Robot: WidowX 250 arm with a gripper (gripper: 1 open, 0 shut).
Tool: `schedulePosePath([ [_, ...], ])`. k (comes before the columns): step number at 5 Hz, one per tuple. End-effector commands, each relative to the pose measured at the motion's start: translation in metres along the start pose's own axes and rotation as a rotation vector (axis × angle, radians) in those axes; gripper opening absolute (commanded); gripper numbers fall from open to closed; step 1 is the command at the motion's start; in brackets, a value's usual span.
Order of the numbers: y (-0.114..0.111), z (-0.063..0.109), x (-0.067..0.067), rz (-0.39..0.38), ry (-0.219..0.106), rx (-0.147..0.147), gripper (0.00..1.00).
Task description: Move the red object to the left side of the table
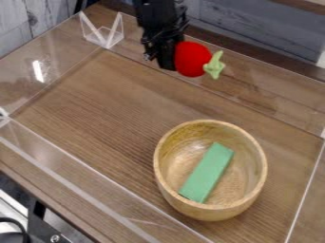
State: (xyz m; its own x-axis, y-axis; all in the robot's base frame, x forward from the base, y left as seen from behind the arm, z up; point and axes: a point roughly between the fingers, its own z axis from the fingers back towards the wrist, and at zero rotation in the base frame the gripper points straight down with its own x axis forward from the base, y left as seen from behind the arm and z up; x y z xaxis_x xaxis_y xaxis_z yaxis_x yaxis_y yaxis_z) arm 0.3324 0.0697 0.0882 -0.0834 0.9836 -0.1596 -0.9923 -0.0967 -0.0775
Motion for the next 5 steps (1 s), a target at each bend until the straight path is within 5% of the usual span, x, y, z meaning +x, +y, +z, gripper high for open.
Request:
schedulePosePath([
  [1, -0.003, 0.024, 0.013, 0.030, -0.030, -0.087, 0.00],
  [3, -0.018, 0.008, 0.036, 0.098, -0.049, -0.107, 0.00],
  [5, -0.032, 0.010, 0.029, -0.008, -0.040, -0.090, 0.00],
])
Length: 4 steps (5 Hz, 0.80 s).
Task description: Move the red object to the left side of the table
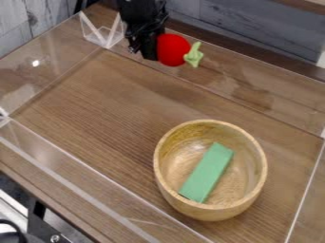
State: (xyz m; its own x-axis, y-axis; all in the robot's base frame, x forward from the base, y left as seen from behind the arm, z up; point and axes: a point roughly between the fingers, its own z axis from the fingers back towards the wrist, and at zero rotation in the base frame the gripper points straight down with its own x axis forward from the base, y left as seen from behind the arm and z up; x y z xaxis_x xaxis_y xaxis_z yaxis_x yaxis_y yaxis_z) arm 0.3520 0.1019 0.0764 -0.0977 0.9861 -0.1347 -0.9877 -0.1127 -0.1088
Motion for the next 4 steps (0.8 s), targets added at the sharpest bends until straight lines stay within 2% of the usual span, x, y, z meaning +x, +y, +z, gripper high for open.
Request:
schedulePosePath([
  [1, -0.001, 0.012, -0.010, -0.003, -0.016, -0.061, 0.00],
  [2, 0.003, 0.007, -0.018, 0.017, -0.020, -0.065, 0.00],
  [4, 0.008, 0.016, -0.038, 0.033, -0.024, -0.073, 0.00],
])
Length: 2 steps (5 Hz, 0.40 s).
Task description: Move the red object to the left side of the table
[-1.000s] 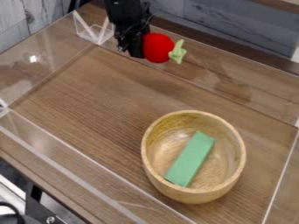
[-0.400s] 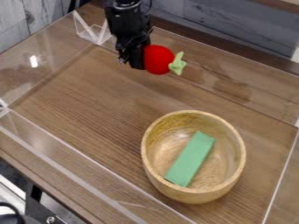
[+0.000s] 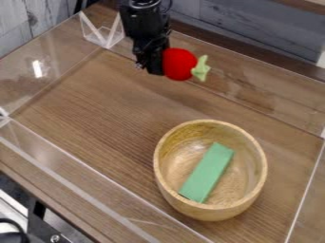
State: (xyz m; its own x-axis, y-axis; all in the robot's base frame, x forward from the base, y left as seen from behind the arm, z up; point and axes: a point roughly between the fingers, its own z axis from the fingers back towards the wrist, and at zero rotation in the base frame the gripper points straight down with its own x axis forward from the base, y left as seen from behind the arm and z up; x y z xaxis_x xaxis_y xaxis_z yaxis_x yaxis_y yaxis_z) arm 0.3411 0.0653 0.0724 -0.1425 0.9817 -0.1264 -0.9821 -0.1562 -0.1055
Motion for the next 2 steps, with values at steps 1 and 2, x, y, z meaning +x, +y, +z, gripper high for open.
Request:
schedulePosePath([
  [1, -0.0118, 0.0200, -0.0137, -0.054, -0.006, -0.069, 0.00],
  [2, -0.0146, 0.0155, -0.0205, -0.090, -0.005, -0.065, 0.00],
])
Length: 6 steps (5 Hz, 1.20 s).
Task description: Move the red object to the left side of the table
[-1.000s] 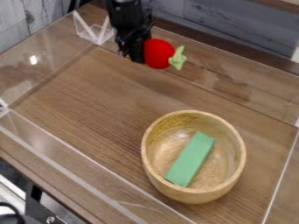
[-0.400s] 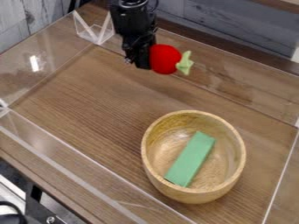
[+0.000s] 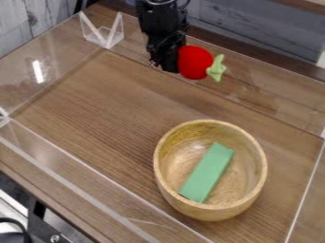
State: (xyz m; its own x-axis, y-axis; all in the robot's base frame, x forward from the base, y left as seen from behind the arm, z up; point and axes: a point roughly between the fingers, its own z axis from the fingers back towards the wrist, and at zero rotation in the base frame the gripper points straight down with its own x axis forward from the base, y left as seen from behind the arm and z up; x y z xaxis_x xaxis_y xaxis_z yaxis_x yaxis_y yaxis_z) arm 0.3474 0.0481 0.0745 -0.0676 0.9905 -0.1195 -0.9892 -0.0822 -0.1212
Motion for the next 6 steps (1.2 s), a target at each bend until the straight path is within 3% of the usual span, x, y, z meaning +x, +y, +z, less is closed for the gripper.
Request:
schedulePosePath([
  [1, 0.005, 0.023, 0.015, -0.050, -0.007, -0.059, 0.00],
  [2, 0.021, 0.029, 0.034, -0.058, -0.012, -0.068, 0.00],
  [4, 0.044, 0.017, 0.104, 0.171, -0.074, -0.124, 0.00],
  [6, 0.029, 0.029, 0.109, 0.152, -0.070, -0.144, 0.00],
])
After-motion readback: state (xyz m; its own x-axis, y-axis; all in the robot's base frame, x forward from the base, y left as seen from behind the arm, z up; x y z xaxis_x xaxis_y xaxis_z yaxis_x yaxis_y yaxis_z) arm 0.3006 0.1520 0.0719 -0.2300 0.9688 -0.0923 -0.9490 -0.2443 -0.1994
